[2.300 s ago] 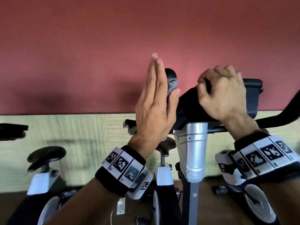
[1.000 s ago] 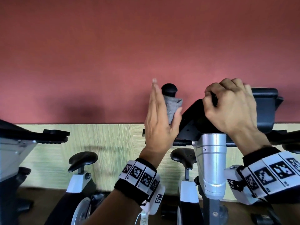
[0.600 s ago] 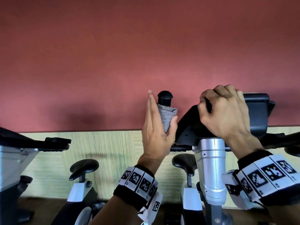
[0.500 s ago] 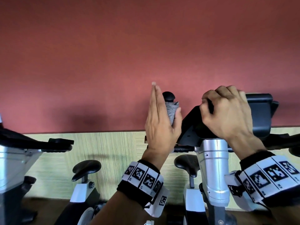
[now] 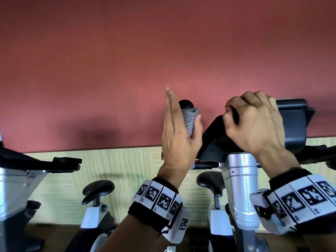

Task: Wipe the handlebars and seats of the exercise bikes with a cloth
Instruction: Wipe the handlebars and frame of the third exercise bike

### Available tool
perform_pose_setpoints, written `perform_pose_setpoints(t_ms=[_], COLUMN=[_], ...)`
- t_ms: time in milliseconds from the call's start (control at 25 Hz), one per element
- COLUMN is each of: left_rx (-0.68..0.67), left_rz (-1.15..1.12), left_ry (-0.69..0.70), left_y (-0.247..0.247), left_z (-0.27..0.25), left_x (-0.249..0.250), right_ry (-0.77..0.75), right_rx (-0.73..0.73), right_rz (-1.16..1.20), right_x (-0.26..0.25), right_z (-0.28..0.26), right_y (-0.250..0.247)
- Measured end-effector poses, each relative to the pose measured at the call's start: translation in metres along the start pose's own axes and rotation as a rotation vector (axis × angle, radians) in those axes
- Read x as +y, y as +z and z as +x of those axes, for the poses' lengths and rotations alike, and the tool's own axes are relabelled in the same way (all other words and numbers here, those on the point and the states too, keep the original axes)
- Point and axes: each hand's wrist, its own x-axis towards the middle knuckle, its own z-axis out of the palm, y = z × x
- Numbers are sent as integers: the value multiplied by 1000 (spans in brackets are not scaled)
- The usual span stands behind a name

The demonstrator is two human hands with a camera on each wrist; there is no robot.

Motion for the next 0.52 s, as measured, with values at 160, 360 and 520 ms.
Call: perform_pose_setpoints(t_ms=[160,360,520], left_rx=[-50,-47,-34], left_rz=[-86,-9,-72], left_ry=[-6,-30,29], left_y=[-7,-4,-5], left_z=[-27,-6,-14], left_x=[-14,0,-12], right_ry=[8,4,6], right_rx=[6,-22,-10], right_rz=[-2,-25,-20], right_x=[-1,-2,-1], right_z=[-2,-3,-4], right_y=[0,-1,-1])
